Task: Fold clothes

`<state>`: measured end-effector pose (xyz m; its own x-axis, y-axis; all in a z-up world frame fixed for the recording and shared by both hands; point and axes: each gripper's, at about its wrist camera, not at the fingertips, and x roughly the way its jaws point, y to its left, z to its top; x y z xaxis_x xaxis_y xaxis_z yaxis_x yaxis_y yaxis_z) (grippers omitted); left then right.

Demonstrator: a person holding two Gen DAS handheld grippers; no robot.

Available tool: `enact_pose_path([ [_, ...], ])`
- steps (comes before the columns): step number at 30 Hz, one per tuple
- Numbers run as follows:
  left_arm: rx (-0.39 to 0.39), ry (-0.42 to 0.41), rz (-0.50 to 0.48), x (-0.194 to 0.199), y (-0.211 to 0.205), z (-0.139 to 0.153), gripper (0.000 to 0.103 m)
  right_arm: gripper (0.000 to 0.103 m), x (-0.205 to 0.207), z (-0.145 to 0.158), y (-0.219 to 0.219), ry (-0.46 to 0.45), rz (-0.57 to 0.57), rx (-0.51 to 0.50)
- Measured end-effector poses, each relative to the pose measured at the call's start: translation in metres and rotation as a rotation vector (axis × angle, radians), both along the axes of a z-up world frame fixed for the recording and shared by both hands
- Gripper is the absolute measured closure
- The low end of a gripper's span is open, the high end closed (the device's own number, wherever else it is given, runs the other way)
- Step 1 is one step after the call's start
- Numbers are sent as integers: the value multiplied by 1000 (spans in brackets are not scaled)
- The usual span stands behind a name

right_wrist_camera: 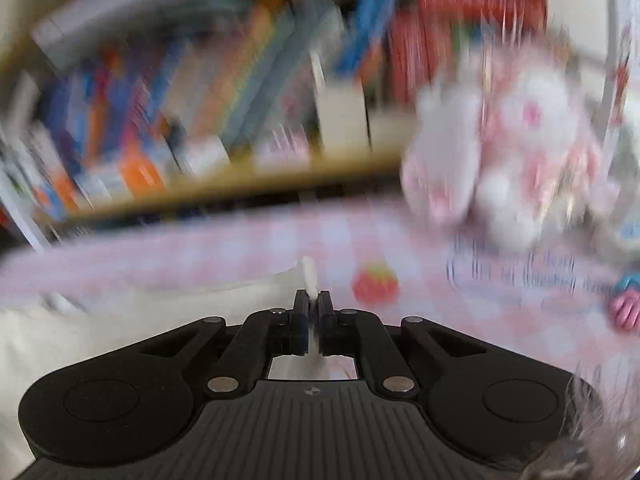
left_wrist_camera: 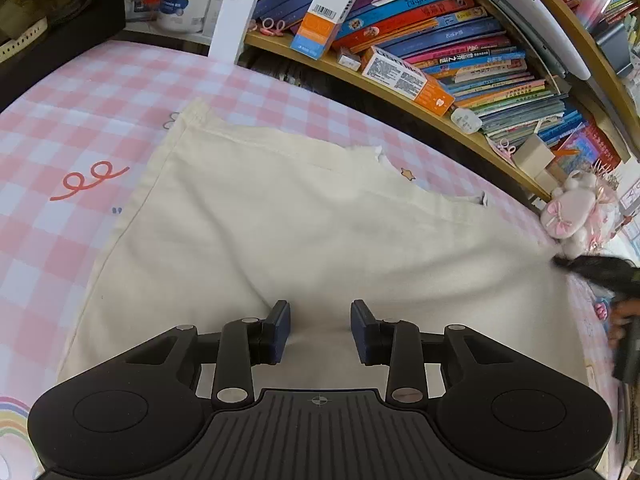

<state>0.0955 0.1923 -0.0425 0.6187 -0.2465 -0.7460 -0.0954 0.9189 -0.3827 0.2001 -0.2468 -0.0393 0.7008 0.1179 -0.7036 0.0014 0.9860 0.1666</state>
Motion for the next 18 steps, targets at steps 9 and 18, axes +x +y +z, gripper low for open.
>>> enact_pose_path([
  [9, 84, -23, 104, -16, 29, 19, 69, 85, -33, -3, 0, -24, 32, -16],
  [18, 183, -19, 217, -10, 79, 15, 61, 79, -136, 1, 26, 17, 141, -52],
])
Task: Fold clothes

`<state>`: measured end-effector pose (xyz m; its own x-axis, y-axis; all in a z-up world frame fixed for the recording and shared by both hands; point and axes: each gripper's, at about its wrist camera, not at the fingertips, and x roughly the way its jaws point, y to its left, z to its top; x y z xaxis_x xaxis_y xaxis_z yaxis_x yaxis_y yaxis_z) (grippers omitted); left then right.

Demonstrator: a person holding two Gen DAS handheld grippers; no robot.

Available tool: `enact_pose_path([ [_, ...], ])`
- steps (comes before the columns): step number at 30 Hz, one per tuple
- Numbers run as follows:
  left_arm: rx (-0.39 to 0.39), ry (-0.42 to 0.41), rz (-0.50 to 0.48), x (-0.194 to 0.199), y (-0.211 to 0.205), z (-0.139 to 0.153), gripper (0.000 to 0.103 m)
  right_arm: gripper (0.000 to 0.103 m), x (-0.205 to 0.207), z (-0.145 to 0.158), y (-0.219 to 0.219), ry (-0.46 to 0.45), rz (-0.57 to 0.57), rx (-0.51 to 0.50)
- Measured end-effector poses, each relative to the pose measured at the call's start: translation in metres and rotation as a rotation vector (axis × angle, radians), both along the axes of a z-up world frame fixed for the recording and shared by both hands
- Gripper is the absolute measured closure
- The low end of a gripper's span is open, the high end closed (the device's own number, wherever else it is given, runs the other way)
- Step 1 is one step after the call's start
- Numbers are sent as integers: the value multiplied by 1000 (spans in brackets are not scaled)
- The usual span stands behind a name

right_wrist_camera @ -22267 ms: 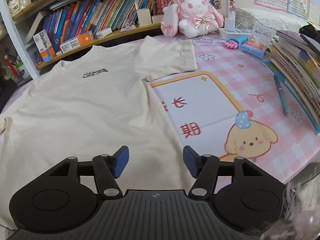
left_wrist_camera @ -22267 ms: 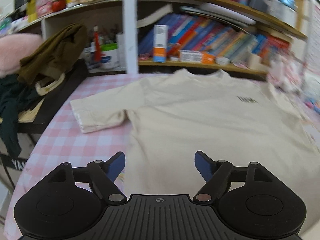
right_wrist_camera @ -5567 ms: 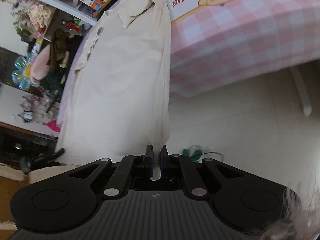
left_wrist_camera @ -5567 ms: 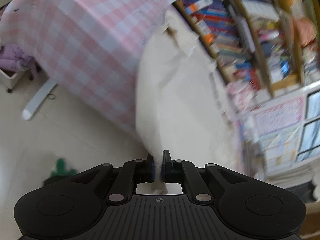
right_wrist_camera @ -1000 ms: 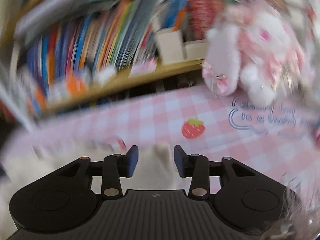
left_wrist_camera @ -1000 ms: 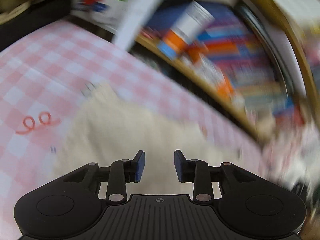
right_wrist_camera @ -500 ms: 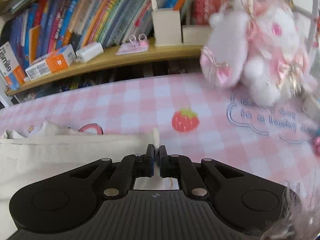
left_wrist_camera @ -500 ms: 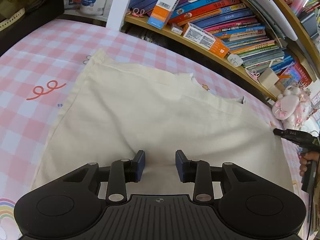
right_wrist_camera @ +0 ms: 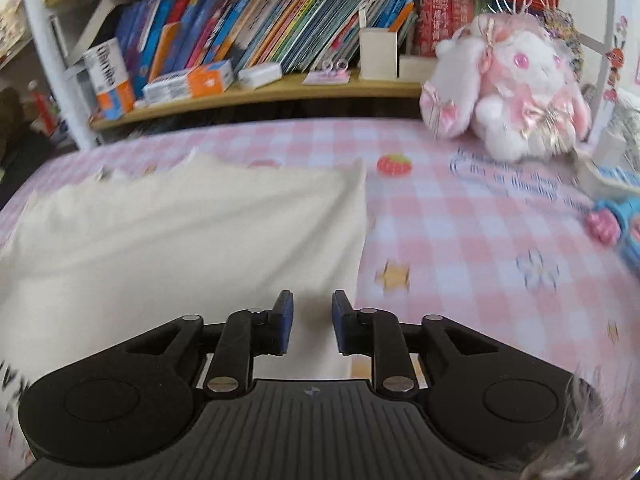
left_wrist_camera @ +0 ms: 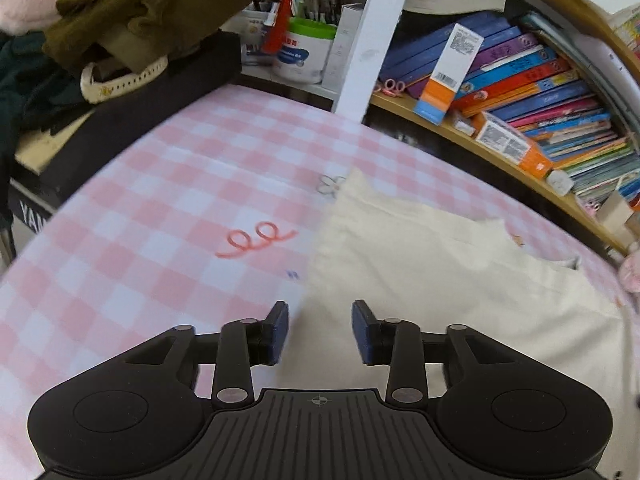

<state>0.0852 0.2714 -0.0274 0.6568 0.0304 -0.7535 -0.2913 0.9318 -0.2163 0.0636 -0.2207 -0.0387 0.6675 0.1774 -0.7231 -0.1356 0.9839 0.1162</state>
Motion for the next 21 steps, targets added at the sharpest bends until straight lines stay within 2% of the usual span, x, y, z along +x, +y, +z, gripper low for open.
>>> enact_pose_path([
  [1, 11, 4, -3, 6, 3, -2, 59, 78, -8, -2, 3, 11, -3, -2],
  [5, -3, 27, -40, 24, 10, -13, 58, 77, -30, -8, 10, 52, -16, -20],
  [7, 17, 20, -66, 30, 7, -16, 58, 77, -35, -12, 12, 70, -26, -34],
  [10, 16, 17, -101, 34, 1, -17, 66, 77, -41, -14, 12, 68, -37, -54],
  [11, 10, 18, -122, 35, -1, -17, 77, 77, -41, -14, 11, 71, -46, -52],
  [14, 7, 24, -187, 36, -8, -17, 94, 77, -42, -15, 10, 75, -79, -39],
  [16, -3, -2, -163, 33, -4, -12, 96, 76, -42, -15, 11, 73, -88, -46],
  [17, 5, -31, -148, 31, -4, -6, 100, 76, -42, -15, 12, 74, -91, -52],
  [19, 82, -98, -161, 28, -13, 8, 101, 76, -41, -15, 15, 76, -93, -62],
  [21, 104, -101, -167, 34, -12, 6, 100, 75, -40, -15, 16, 78, -97, -68],
])
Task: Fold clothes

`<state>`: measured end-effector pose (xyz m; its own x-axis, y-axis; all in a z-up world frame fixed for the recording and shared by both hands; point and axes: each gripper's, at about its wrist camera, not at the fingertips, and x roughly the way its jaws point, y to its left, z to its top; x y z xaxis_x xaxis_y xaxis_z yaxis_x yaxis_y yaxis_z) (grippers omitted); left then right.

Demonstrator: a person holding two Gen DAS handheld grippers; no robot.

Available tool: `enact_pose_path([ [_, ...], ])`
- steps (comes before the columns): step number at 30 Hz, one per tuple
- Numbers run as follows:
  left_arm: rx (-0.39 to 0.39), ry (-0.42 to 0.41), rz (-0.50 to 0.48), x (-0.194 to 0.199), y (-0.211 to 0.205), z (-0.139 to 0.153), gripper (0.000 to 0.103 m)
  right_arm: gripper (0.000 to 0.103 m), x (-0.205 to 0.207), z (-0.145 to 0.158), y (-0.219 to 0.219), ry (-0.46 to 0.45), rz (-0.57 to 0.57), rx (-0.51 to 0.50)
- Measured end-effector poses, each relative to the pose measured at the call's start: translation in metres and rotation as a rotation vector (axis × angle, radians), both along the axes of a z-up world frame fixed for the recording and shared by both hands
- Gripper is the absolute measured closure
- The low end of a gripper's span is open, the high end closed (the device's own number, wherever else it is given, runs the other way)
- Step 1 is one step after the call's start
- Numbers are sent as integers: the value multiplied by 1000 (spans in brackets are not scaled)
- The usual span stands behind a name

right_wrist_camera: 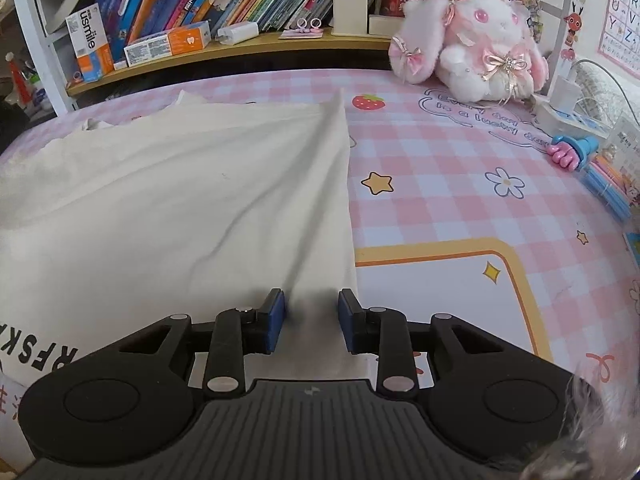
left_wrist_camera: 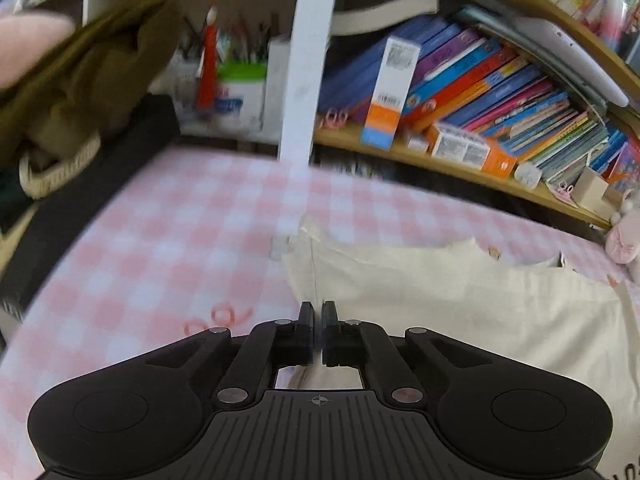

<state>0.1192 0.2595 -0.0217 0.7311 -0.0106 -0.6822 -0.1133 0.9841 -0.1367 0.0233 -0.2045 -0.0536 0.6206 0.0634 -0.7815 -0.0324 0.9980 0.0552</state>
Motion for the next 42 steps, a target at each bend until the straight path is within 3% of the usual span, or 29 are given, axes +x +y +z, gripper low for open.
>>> enact_pose_path([
  [4, 11, 113, 58, 13, 15, -22, 89, 75, 1, 0, 4, 2, -9, -12],
  [9, -48, 59, 54, -19, 31, -6, 81, 74, 1, 0, 3, 4, -16, -4],
  [14, -88, 70, 11, -65, 31, 0, 61, 70, 0, 1, 3, 10, -44, 9],
  [16, -106, 80, -10, -83, 29, -4, 55, 51, -1, 0, 2, 21, -70, 3],
  [20, -146, 86, -23, -106, 28, -12, 52, 47, -6, -3, -3, 21, -109, 21],
  [22, -152, 96, -18, -111, 27, -15, 52, 52, -7, -3, -1, 21, -101, 19],
  [26, -136, 125, -35, -112, 21, -20, 52, 85, -8, 0, 4, 31, -47, 44],
  [28, -100, 133, -44, -112, 15, -20, 52, 91, -10, 2, 8, 31, -29, 34],
  [32, -110, 139, -78, -116, 4, -20, 52, 92, -21, 14, 12, -35, -34, -89],
  [34, -101, 138, -85, -119, -4, -21, 52, 92, -21, 9, 7, -7, -40, -109],
  [42, -105, 137, -36, -130, -22, -20, 52, 91, -17, -1, -15, 4, -42, -38],
])
